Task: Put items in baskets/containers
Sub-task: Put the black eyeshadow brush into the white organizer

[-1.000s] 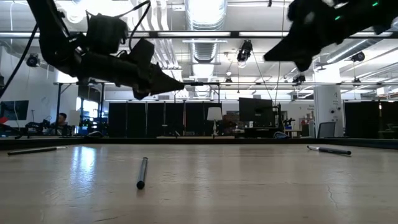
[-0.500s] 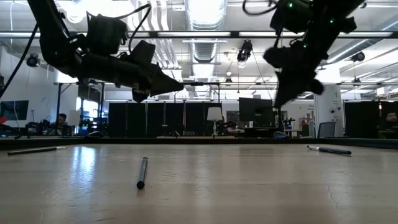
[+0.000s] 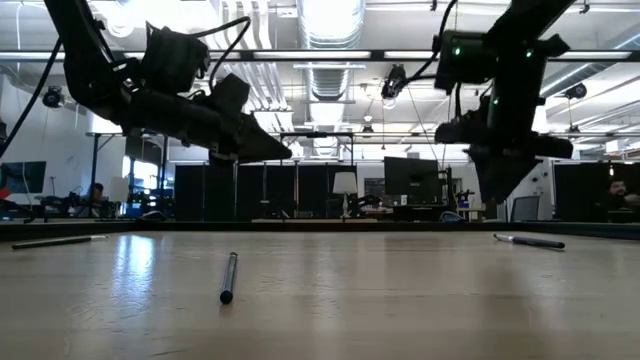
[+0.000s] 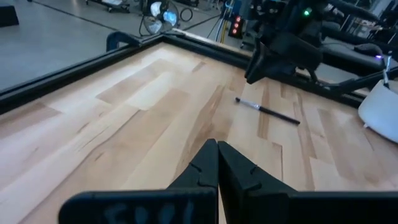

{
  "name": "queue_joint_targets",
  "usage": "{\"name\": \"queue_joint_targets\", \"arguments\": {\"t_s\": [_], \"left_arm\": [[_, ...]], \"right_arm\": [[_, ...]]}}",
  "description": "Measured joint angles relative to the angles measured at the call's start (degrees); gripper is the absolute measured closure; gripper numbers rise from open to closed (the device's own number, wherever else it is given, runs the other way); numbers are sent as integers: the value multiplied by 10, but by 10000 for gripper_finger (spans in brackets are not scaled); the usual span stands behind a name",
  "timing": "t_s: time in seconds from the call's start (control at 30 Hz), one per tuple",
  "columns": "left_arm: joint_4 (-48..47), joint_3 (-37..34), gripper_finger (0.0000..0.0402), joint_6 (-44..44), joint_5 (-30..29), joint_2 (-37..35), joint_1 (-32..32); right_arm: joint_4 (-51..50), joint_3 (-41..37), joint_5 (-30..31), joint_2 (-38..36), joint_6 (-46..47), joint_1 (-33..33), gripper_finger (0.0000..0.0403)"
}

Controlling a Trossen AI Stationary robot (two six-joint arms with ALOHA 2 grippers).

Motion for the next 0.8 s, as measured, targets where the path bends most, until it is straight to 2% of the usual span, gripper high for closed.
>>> {"name": "queue_joint_targets", "arguments": {"t_s": [0.13,0.27,0.57,0.8], "left_arm": [[-6,0,401,0,0,0,0],[-6,0,401,0,0,0,0],[-6,0,401,-1,0,0,0],[-6,0,401,-1,0,0,0]], "right_arm": [[2,0,-11,29,-2,-26,287],[5,0,-18,61,-5,-41,284],[52,0,-56,112,-10,-45,322],[58,2,-58,139,-25,-45,358]]}}
